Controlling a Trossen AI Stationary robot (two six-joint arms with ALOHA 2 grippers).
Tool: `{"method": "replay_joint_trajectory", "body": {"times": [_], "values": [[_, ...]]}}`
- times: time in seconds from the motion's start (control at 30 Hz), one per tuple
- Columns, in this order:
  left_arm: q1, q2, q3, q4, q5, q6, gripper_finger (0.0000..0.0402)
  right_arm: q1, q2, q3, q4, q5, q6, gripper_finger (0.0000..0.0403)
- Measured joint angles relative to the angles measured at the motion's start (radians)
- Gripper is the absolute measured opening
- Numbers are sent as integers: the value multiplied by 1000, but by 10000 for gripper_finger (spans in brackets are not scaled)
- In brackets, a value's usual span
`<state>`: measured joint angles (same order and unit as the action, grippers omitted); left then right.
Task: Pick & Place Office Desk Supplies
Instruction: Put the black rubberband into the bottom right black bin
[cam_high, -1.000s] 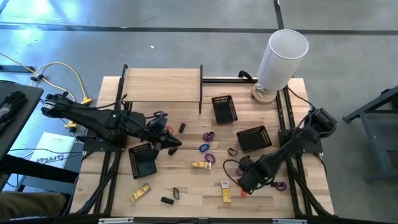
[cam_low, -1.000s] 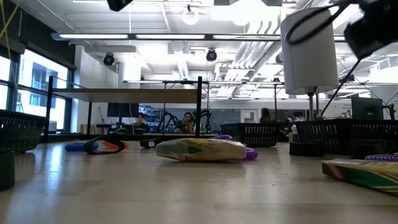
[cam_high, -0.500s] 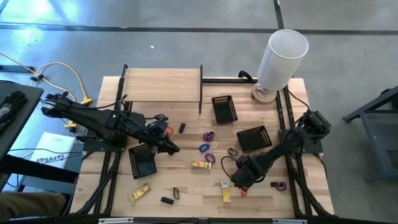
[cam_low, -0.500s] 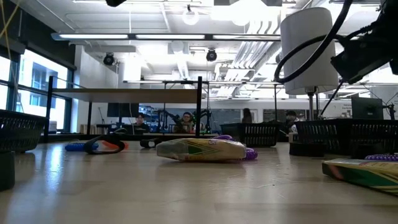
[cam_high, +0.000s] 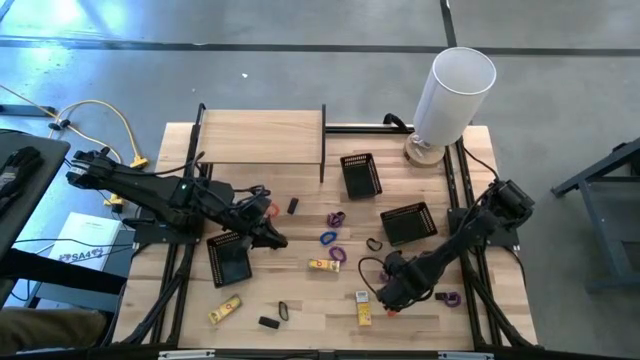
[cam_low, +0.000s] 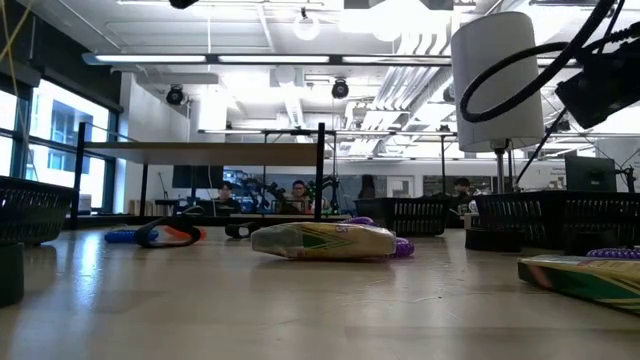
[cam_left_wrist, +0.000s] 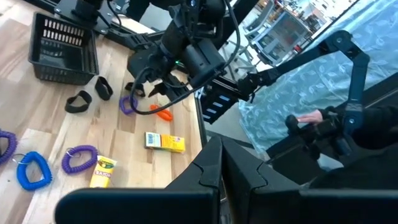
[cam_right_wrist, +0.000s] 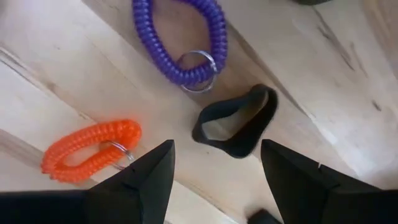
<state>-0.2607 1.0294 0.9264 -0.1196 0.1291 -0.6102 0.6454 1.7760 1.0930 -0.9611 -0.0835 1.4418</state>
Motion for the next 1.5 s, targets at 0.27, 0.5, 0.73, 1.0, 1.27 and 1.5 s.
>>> {"method": "replay_joint_trajectory", "body": {"times": [0.27,0.5,0.73,1.0,1.27,1.5], "values": [[0,0,0,0,0,4,1,-26,0,-72,80,-7,29,227],[0,0,0,0,1,7,1,-48,-7,-116,131,-55,51,227],[0,0,0,1,1,3,1,-52,-6,-121,141,-54,47,200],[0,-1,0,27,-20,2,1,-52,-3,-121,148,-54,31,61],[0,-1,0,27,-54,8,1,-44,-27,-99,63,-103,7,5],[1,0,0,30,-56,8,1,-54,-152,83,-207,-100,-56,4]]}}
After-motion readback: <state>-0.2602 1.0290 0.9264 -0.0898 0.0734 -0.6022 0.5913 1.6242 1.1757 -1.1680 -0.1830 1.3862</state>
